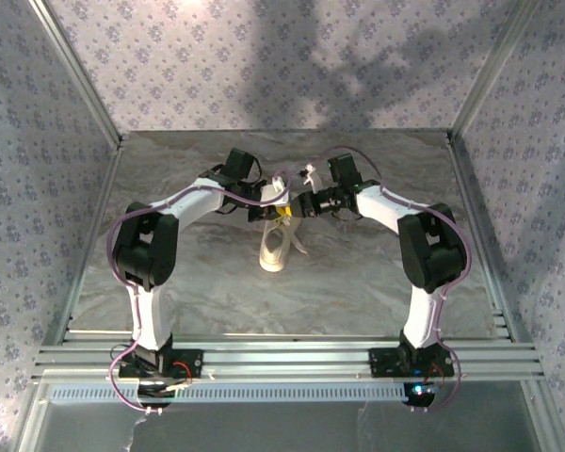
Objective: Tie the shoes
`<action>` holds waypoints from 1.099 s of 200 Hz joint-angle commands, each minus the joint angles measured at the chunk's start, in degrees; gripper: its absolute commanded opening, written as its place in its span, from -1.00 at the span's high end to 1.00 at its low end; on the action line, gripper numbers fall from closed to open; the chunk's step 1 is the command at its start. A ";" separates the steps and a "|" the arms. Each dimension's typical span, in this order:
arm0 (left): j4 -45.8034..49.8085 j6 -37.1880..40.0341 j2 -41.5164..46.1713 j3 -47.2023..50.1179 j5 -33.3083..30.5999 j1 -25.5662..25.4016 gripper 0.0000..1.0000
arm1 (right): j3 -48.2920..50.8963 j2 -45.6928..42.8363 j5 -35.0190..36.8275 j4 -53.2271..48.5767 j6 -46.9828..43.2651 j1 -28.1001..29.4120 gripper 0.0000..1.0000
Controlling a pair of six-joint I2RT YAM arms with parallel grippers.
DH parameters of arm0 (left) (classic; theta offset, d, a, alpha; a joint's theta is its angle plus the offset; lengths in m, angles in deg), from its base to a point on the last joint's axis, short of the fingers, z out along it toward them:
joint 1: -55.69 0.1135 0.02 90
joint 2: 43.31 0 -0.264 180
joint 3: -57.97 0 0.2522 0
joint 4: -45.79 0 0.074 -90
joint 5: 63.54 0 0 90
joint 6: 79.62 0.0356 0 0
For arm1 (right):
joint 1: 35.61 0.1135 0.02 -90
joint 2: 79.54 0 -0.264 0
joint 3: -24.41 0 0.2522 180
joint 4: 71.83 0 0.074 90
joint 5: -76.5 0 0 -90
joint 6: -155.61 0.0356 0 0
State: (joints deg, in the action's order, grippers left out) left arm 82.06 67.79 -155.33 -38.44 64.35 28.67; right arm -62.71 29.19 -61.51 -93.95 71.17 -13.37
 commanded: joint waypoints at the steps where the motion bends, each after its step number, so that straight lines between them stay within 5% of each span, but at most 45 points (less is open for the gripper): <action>1: 0.09 0.49 0.29 0.63 1.67 -0.31 0.67 | -0.01 -1.07 -1.43 0.22 0.69 0.15 0.44; 116: -0.57 -0.01 0.50 0.99 1.66 -0.13 0.65 | -3.10 1.66 -0.01 -4.49 -2.11 1.57 0.43; 176: -1.50 -0.53 0.56 1.51 1.93 -0.13 0.57 | -3.97 0.79 3.61 -7.50 -5.41 2.39 1.00; 220: -4.57 -0.89 0.85 3.48 1.79 -0.22 0.27 | -4.16 0.03 3.49 -8.32 -7.26 2.69 1.00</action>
State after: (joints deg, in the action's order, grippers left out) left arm 79.85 66.60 -155.33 -36.15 64.35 28.67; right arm -65.05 30.09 -58.21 -100.15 66.36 -11.08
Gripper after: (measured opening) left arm 0.336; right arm 0.044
